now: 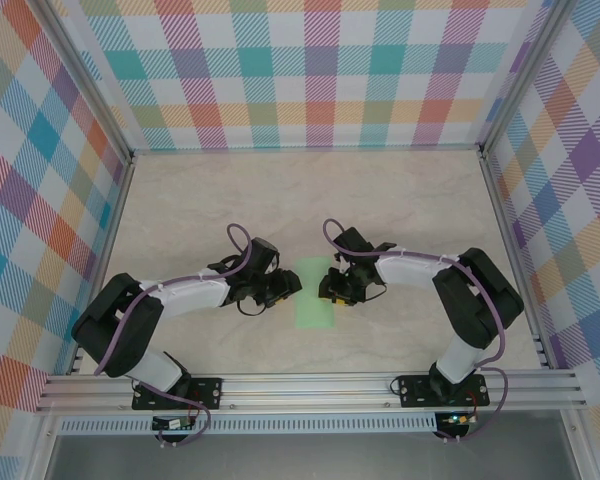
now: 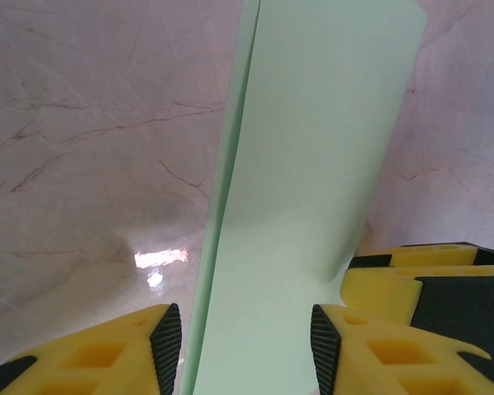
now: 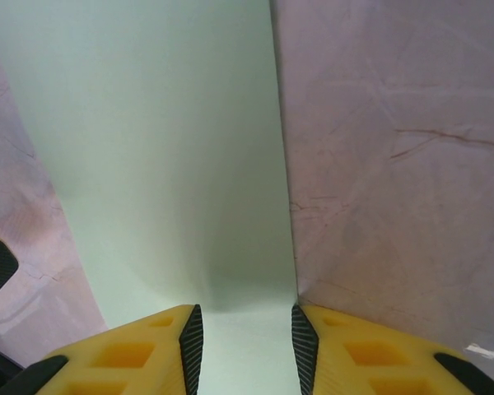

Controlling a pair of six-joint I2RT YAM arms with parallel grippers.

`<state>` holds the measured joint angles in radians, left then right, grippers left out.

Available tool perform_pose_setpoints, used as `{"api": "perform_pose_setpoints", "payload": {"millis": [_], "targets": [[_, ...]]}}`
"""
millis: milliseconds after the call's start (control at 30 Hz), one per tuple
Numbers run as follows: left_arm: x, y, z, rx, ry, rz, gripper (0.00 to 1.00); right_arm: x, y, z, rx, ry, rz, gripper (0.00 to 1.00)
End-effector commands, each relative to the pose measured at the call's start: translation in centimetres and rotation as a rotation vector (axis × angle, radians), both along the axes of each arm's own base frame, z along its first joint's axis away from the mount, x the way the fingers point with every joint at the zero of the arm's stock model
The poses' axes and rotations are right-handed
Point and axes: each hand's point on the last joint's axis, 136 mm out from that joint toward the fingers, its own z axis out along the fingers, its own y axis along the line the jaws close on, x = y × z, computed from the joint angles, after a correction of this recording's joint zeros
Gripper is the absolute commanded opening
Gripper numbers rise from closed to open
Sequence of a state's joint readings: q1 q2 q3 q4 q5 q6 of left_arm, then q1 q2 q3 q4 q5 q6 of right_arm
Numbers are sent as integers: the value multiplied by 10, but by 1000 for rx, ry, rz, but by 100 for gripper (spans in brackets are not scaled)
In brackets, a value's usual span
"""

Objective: Fold a paper plane with a square sheet of paper (pick it up from the middle)
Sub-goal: Fold the triangle a second time at the center of the table.

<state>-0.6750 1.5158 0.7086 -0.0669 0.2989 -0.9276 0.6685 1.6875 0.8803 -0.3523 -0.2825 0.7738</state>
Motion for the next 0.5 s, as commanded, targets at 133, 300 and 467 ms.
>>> {"api": "perform_pose_setpoints", "payload": {"millis": [133, 300, 467], "targets": [[1, -5, -2, -29, 17, -4, 48, -14, -19, -24, -95, 58, -16, 35], [0, -13, -3, -58, 26, -24, 46, -15, -21, -26, -105, 63, -18, 35], [-2, -15, -4, -54, 32, -27, 46, -16, -19, -24, -91, 65, -16, 35]]}}
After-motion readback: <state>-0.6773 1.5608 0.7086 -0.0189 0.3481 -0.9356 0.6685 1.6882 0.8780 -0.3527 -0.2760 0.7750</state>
